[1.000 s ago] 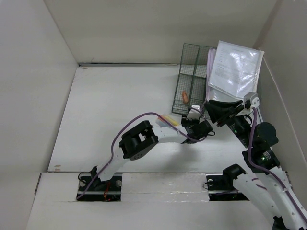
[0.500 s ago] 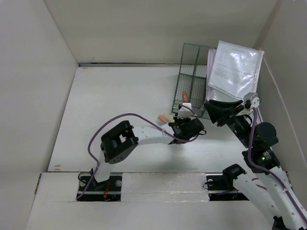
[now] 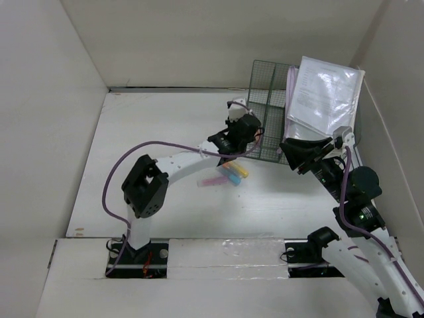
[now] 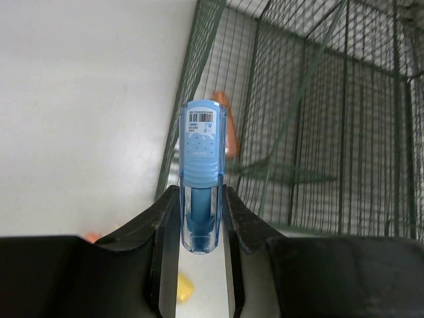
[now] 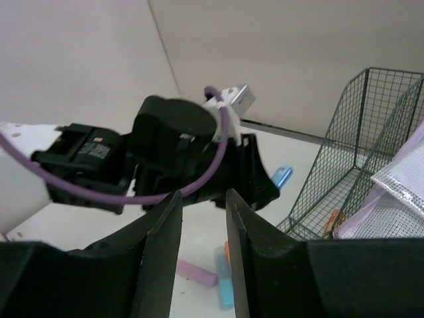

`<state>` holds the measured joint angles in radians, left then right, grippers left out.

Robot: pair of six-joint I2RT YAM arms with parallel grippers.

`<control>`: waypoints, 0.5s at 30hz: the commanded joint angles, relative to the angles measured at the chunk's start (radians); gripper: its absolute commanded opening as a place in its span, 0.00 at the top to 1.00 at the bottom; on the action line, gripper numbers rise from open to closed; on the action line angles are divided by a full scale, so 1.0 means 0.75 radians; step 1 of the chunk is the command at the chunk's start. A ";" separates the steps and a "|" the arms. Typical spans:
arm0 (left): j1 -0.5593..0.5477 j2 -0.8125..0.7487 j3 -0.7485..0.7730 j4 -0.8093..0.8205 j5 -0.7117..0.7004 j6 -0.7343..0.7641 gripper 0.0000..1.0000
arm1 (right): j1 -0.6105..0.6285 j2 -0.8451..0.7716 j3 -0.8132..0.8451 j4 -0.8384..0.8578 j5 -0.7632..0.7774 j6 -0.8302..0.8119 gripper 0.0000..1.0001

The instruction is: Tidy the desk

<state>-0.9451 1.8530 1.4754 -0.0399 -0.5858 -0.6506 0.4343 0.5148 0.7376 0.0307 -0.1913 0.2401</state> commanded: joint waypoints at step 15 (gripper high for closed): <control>0.197 0.472 0.698 0.030 0.308 0.209 0.81 | 0.014 -0.003 0.009 0.047 0.001 -0.003 0.62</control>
<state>-0.8139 2.2127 1.9461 -0.0490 -0.4023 -0.5163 0.4343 0.5152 0.7376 0.0303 -0.1909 0.2398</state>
